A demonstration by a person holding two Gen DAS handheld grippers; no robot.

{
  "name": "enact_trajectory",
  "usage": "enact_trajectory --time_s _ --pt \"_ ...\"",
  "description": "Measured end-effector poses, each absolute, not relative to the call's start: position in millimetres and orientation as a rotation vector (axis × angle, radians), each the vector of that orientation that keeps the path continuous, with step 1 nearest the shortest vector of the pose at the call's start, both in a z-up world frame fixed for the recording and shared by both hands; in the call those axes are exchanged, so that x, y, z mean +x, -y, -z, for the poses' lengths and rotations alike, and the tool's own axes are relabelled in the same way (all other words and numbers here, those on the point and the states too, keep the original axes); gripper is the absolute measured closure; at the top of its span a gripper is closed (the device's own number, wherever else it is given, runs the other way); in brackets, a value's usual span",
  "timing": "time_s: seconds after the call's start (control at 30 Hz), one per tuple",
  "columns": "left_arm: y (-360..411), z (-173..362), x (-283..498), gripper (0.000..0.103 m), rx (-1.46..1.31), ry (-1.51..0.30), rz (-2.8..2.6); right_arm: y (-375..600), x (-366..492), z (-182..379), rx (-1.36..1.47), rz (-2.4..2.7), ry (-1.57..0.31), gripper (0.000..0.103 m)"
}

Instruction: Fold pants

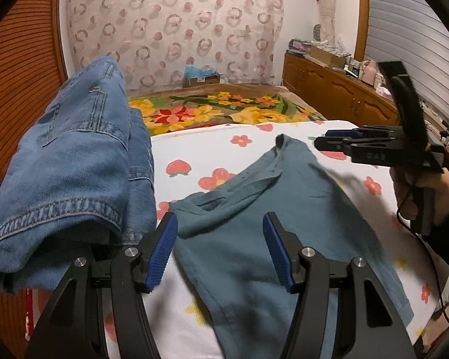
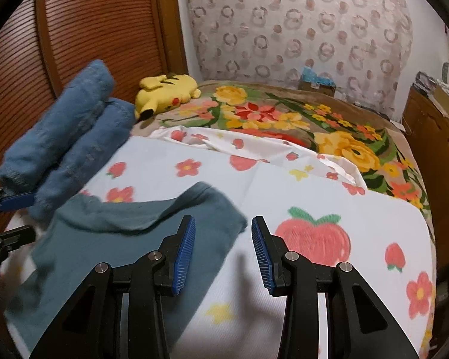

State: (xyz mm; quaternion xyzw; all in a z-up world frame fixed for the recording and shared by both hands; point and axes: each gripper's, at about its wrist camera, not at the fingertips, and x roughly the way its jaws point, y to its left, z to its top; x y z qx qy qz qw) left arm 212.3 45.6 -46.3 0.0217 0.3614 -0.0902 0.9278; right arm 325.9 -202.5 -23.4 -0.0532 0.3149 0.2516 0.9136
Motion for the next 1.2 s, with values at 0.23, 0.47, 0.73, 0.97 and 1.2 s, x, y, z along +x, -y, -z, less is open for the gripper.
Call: enact_trajectory --time_s 0.23,0.47,0.73,0.97,1.2 --pt "-35 39 186 0.043 0.063 -0.719 0.213 223 260 11 -0.066 -0.549 -0.575 0.062" --pt "-27 39 156 0.043 0.064 -0.711 0.243 240 196 14 -0.052 -0.549 -0.548 0.062" --pt "-26 45 129 0.043 0.064 -0.724 0.261 247 140 29 -0.055 -0.541 -0.56 0.06" --pt "-30 60 112 0.043 0.066 -0.762 0.247 238 111 44 -0.088 -0.538 -0.604 0.06" --pt "-40 82 86 0.044 0.029 -0.805 0.245 234 100 51 -0.064 -0.544 -0.65 0.06"
